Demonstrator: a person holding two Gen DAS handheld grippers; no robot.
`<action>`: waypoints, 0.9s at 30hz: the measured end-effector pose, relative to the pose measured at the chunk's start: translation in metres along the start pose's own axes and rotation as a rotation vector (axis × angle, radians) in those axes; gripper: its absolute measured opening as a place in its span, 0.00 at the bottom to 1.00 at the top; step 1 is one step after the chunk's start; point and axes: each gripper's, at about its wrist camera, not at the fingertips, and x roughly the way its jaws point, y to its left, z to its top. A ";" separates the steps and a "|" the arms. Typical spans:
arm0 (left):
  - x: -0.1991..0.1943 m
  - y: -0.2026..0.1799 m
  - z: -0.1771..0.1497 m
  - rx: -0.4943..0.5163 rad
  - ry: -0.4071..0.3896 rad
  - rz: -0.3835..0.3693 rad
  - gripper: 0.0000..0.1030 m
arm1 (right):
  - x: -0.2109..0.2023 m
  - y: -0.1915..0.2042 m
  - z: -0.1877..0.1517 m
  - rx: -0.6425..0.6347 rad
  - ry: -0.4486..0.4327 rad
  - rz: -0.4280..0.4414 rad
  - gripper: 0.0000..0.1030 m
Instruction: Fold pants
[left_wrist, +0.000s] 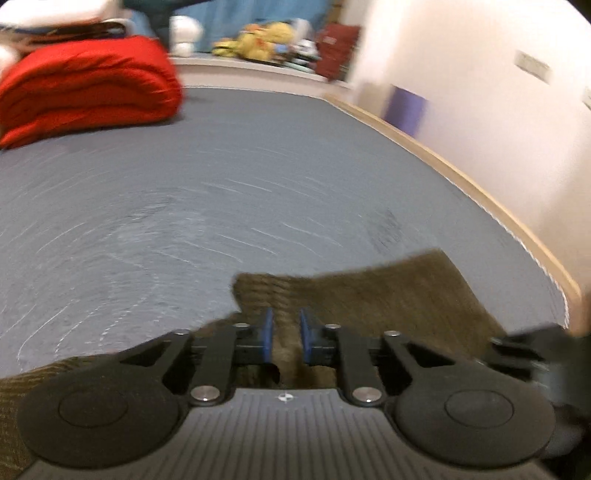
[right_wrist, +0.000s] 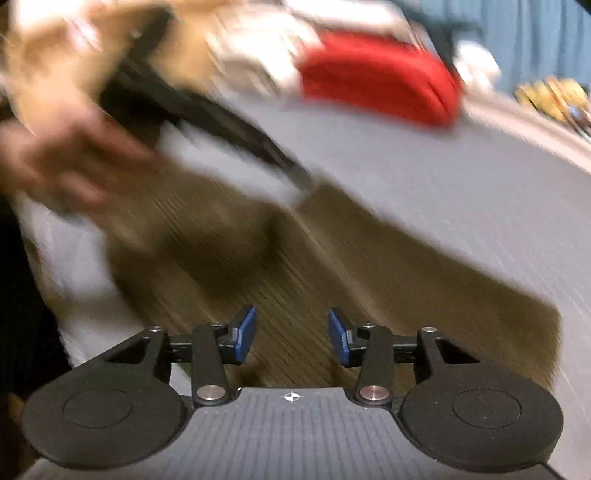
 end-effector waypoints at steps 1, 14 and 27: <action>-0.001 -0.005 -0.005 0.024 0.005 -0.006 0.13 | 0.018 -0.004 -0.008 -0.004 0.106 -0.068 0.46; 0.030 -0.054 -0.067 0.477 0.317 -0.088 0.11 | 0.018 -0.010 -0.016 0.054 0.106 -0.087 0.52; 0.009 -0.060 -0.082 0.520 0.357 -0.166 0.09 | -0.068 -0.107 -0.066 0.834 0.018 -0.522 0.74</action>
